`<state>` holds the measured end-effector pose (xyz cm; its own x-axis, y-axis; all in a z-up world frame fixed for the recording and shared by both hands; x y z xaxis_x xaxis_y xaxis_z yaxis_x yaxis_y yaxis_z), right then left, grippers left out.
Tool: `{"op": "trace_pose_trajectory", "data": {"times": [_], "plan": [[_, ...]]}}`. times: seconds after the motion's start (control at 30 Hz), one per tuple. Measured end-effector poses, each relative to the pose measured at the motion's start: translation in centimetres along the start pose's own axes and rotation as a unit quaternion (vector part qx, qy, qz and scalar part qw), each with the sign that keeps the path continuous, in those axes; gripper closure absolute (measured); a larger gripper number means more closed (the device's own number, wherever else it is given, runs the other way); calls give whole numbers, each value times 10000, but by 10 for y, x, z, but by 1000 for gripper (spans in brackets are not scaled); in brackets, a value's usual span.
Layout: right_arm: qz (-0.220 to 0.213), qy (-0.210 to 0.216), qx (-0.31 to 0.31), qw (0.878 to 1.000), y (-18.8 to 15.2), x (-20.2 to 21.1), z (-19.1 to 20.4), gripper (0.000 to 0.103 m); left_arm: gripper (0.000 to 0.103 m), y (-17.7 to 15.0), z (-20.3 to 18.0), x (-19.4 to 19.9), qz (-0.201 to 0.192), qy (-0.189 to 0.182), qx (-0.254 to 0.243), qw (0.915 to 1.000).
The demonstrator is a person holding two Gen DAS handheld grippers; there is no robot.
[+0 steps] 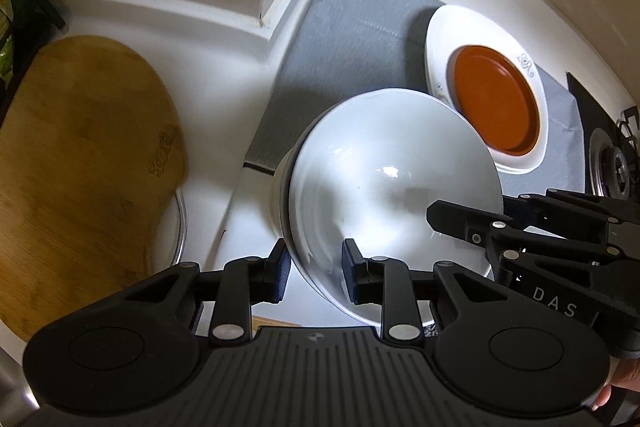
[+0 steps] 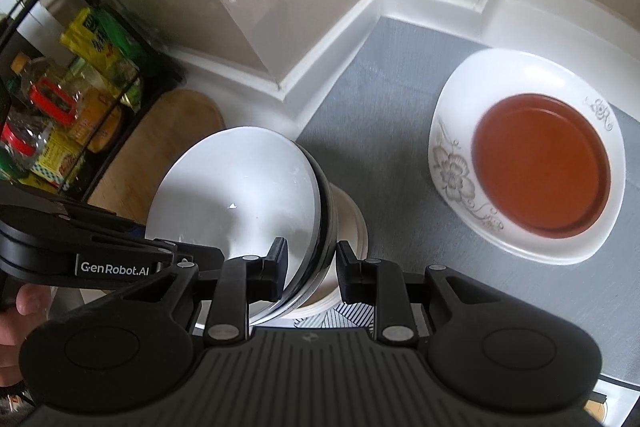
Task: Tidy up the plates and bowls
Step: 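Lift the nested bowls with the right gripper toward the plate stack, then lower the nested bowls onto the brown plate with the right gripper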
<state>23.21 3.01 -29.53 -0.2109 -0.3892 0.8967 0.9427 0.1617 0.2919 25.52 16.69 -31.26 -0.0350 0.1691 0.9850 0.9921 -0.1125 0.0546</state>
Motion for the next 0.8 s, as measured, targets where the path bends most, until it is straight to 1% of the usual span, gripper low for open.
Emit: {"op": "trace_pose_trajectory", "data": {"times": [0.17,0.37,0.57,0.7,0.73,0.8], "plan": [[115,-40,-63,9999,-5,-12,-4,75,73,-1,-1,-14,130,-34,-14,9999],[276,-101,-145,9995,-8,-25,-11,75,73,0,-3,-25,64,105,-170,9998],[405,-224,-13,9989,-9,-38,-7,75,73,0,3,-34,145,72,-145,9998],[376,-270,158,9988,-9,-40,-4,74,73,0,8,-36,102,-67,-119,9999],[375,-261,166,9988,-8,-40,-4,73,72,0,9,-34,65,-138,-121,9998],[361,-211,101,9991,-8,-38,-7,72,71,-2,11,-30,7,-391,-67,9992]]}}
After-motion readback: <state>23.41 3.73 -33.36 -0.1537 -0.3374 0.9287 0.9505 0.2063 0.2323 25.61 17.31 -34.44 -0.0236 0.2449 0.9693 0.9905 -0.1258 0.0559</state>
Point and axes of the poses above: each gripper's, at about its wrist camera, not at the fingertips, and x roughly against the way its jaws point, z to its left, y to its top, the point moved 9 cm from there along -x, roughly the way its jaws point, and after that the axes turned 9 degrees about z, right-handed, at the moved point
